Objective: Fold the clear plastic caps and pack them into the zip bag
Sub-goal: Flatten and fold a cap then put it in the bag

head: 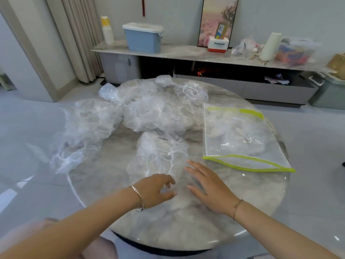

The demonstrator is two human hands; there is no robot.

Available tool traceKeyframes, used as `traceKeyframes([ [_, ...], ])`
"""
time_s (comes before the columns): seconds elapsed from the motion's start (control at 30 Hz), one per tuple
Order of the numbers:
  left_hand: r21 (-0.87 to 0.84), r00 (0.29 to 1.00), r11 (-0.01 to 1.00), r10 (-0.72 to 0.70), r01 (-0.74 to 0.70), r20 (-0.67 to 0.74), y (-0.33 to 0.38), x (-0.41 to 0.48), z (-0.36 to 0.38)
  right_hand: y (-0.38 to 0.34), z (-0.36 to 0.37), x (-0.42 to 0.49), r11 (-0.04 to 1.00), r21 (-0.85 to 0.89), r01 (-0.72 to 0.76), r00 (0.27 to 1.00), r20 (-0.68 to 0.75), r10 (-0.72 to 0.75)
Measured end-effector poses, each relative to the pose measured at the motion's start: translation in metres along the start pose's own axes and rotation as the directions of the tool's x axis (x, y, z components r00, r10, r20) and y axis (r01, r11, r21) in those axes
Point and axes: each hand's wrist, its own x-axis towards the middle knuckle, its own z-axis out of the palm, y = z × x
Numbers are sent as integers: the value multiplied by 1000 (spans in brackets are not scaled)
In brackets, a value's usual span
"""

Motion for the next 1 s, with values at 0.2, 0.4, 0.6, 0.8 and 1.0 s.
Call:
traceKeyframes([
  [0.2, 172, 994, 985, 45, -27, -104, -26, -13, 1, -5, 21, 4, 991, -89, 98, 987, 134, -86],
  [0.4, 191, 988, 973, 111, -131, 111, -33, -30, 18, -9, 30, 0, 957, -154, 246, 953, 222, -209],
  [0.6, -42, 963, 962, 268, -269, -25, -19, -23, 23, 3, 44, -3, 888, -319, 331, 940, 33, -338],
  [0.8, 257, 928, 923, 333, -286, -167, -32, -18, 21, 3, 33, -5, 952, -136, 274, 936, -190, -296],
  [1.0, 124, 806, 940, 337, -318, -487, -37, -11, 2, -5, 13, -11, 759, 625, -182, 928, -147, 343],
])
